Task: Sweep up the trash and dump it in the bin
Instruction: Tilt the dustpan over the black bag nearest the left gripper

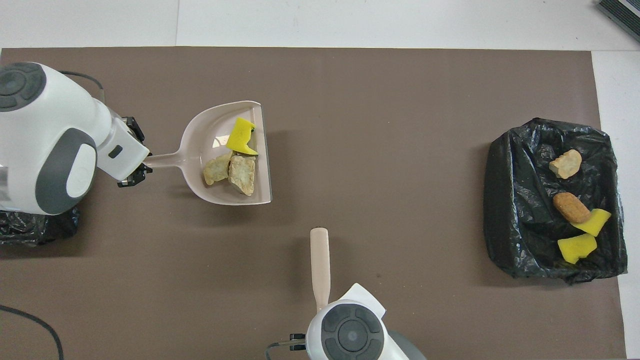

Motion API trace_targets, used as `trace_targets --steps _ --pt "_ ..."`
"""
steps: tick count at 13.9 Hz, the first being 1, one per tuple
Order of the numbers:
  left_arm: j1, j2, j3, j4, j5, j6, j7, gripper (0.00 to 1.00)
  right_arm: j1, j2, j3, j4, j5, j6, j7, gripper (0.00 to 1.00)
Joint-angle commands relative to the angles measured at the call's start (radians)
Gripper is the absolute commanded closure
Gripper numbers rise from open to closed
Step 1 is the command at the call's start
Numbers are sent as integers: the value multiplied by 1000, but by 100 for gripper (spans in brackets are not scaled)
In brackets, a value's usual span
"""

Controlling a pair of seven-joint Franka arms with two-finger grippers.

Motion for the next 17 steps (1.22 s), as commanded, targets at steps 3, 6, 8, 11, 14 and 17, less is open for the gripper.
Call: trace_targets --steps 3,6,8,11,14,17 --pt "156 -8 -7 99 -23 -133 228 100 39 25 -2 -52 17 86 19 100" --pt "249 -4 -4 137 -29 -154 316 100 62 60 -2 -66 17 130 -1 100" --pt "324 9 0 184 -29 -176 406 100 62 60 -2 -68 17 130 -13 100" --pt "424 25 2 209 -8 -168 560 100 59 63 -2 -74 19 137 -18 100" --pt "515 33 2 234 55 -159 649 100 56 68 -2 -74 19 140 -19 100" --pt "550 64 2 286 144 -145 689 100 51 69 -4 -74 20 140 -19 100"
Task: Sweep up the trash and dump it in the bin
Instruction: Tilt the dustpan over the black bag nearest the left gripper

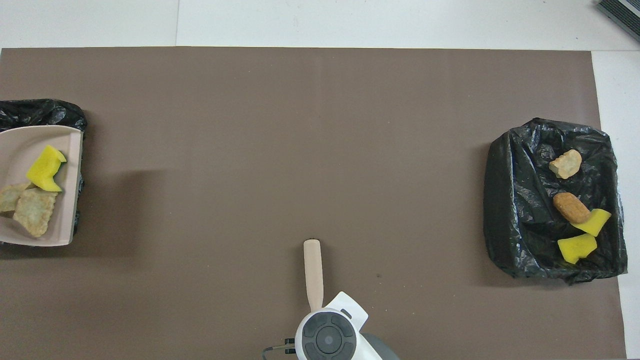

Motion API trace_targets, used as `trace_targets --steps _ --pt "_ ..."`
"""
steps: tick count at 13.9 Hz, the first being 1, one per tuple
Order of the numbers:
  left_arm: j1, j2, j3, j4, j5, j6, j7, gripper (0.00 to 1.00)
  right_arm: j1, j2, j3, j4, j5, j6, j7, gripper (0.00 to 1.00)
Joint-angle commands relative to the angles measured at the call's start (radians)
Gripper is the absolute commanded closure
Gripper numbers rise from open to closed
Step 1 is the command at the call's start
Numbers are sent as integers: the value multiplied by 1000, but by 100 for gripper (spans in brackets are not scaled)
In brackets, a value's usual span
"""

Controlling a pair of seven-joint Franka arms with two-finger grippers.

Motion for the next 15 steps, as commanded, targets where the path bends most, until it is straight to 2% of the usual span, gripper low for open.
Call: trace_targets --steps 1,2,4,6,8,10,11,12,13,14,15 --pt "16 55 -9 99 97 2 21 100 -8 6 -1 -14 20 31 -20 100" --pt "44 72 -9 124 113 22 23 100 -10 6 -1 -14 20 31 -21 98" --pt "69 107 -12 150 143 89 23 100 -13 7 -1 -14 20 32 -32 68" --pt "69 165 -12 179 212 152 18 100 -19 13 -1 -14 20 32 -53 52" --pt "65 214 0 236 255 188 8 100 -25 18 -1 -12 20 34 -63 51" --pt "36 219 2 244 368 195 -81 100 -25 18 -1 -8 20 32 -63 48" --pt "17 218 0 241 442 195 -136 100 -25 19 -1 -5 20 32 -66 41" --pt "5 214 -1 239 493 195 -170 100 -25 23 -1 -2 20 32 -67 31" --pt "-7 202 0 238 518 194 -201 100 -27 30 -1 9 18 32 -67 5" --pt "-9 185 2 235 539 189 -253 100 -27 39 -3 26 18 32 -66 0" --pt "-7 150 2 201 588 179 -306 100 -28 55 -3 47 18 32 -63 0"
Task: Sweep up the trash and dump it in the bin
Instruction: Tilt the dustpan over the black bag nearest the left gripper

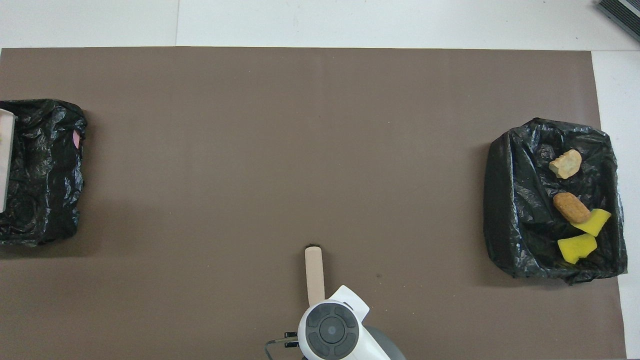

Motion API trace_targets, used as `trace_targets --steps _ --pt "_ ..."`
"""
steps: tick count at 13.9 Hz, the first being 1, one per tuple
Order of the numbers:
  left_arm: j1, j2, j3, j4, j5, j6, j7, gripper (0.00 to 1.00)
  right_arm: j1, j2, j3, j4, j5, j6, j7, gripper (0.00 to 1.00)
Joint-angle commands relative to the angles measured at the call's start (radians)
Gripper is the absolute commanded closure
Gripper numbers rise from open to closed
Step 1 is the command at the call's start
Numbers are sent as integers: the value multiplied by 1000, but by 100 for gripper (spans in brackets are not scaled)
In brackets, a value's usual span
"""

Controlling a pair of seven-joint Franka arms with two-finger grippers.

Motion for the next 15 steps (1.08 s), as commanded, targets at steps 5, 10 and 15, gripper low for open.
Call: trace_targets --steps 5,10,15 --pt "-64 -204 8 -285 347 -38 -329 100 -79 60 -1 109 0 19 -53 0" --pt "-164 -215 8 -293 535 -238 -481 100 -117 50 -9 158 -3 7 -63 0" --pt "-224 -261 -2 -287 550 -363 -507 100 -221 36 -10 218 -101 1 -64 0"
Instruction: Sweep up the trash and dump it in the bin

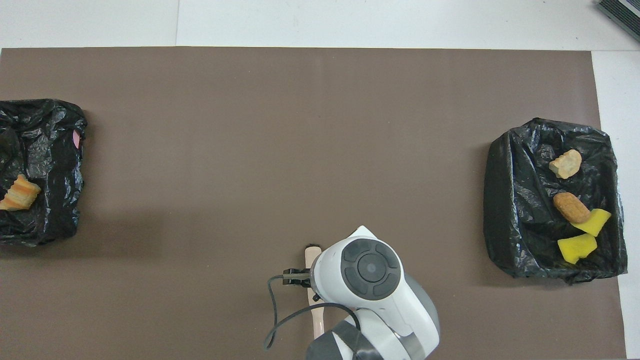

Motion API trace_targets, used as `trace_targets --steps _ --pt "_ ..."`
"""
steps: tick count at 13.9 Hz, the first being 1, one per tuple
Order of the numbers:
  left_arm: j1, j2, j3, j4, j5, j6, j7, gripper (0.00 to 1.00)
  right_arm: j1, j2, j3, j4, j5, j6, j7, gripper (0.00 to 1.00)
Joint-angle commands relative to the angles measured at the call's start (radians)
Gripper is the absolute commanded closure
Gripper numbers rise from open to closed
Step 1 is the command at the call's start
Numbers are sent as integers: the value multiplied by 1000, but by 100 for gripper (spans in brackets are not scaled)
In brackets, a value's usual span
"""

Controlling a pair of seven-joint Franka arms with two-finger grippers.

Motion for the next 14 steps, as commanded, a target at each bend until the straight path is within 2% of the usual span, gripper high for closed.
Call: trace_targets --steps 1,6,10,12,14 --pt "-46 -52 5 -34 -23 -24 -17 100 -67 -6 3 31 -66 -7 -28 0" --pt "-125 -50 5 -31 -325 -58 -72 100 -222 -4 3 55 -180 -4 -44 0" --pt "-186 -53 5 -37 -510 -66 -167 100 -362 -6 3 86 -237 -30 -278 0" --pt "-207 -58 5 -37 -625 -57 -248 100 -406 -7 -3 120 -242 -37 -294 0" --pt "-235 -59 3 -39 -728 -63 -389 100 -470 -18 -3 173 -255 -103 -320 0"
